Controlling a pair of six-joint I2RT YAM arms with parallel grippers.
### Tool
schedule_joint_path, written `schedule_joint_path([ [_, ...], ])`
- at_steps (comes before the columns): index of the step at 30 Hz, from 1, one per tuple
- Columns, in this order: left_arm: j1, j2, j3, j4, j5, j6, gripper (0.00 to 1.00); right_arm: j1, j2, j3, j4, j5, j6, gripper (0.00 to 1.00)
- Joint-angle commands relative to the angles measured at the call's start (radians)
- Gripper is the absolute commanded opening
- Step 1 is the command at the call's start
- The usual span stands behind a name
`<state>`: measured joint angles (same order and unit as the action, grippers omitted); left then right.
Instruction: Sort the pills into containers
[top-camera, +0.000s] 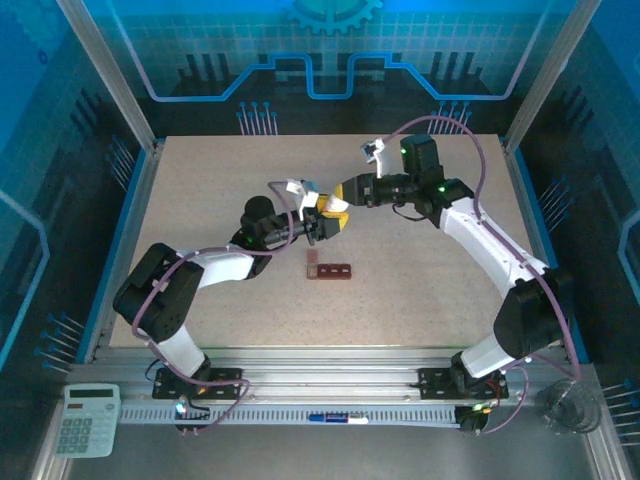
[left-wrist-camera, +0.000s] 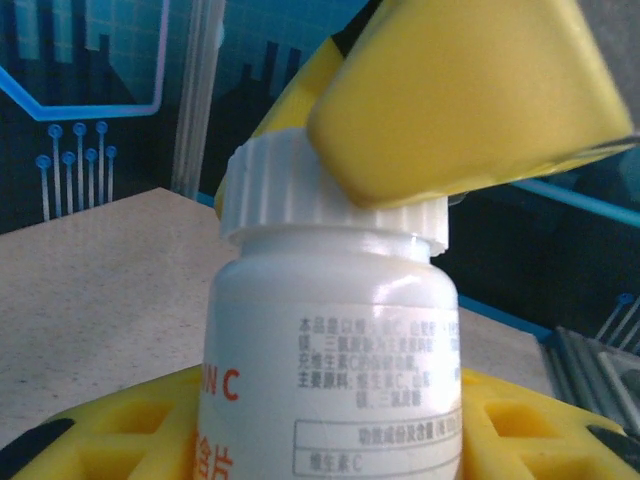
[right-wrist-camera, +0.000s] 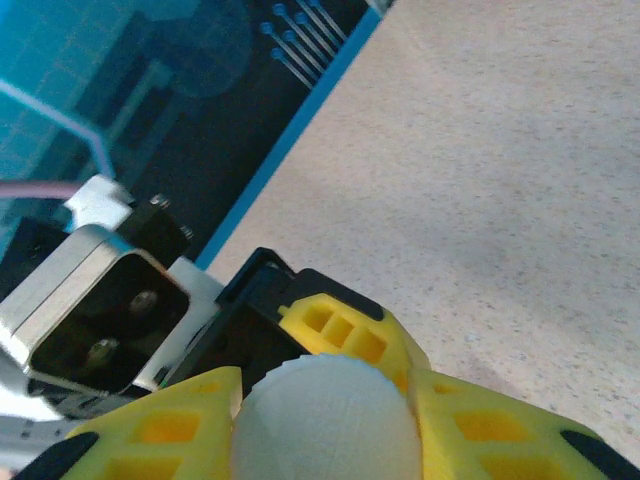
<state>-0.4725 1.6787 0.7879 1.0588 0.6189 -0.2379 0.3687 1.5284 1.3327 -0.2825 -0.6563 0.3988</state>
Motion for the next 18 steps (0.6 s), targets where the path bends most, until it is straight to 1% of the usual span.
schedule_joint_path([
  [1,0.024,0.014,0.016,0.139,0.064,-0.105,0.0,-0.022,-0.026,-0.019,0.066,-0.089,-0.053,0.46],
  [4,0.028,0.021,0.017,0.144,0.058,-0.106,0.0,-0.025,-0.039,-0.019,0.066,-0.07,-0.024,0.67],
  [6,0.03,0.023,0.016,0.132,0.055,-0.092,0.0,-0.036,-0.06,-0.032,0.078,-0.041,0.016,0.75],
  [7,0.03,0.022,0.014,0.121,0.052,-0.082,0.0,-0.043,-0.072,-0.04,0.088,-0.034,0.04,0.78],
  [9,0.03,0.017,0.01,0.089,0.038,-0.055,0.0,-0.053,-0.096,-0.061,0.111,0.008,0.107,0.8],
  [11,0.031,0.001,0.005,0.039,0.017,-0.011,0.0,-0.056,-0.116,-0.087,0.128,0.07,0.198,0.8],
  [14,0.03,-0.036,-0.001,-0.063,-0.029,0.066,0.0,-0.049,-0.133,-0.112,0.115,0.182,0.329,0.8],
  [15,0.03,-0.051,-0.003,-0.098,-0.045,0.094,0.0,-0.042,-0.148,-0.121,0.094,0.247,0.381,0.81],
  [18,0.028,-0.079,-0.002,-0.178,-0.08,0.165,0.0,-0.023,-0.158,-0.127,0.043,0.347,0.462,0.81],
])
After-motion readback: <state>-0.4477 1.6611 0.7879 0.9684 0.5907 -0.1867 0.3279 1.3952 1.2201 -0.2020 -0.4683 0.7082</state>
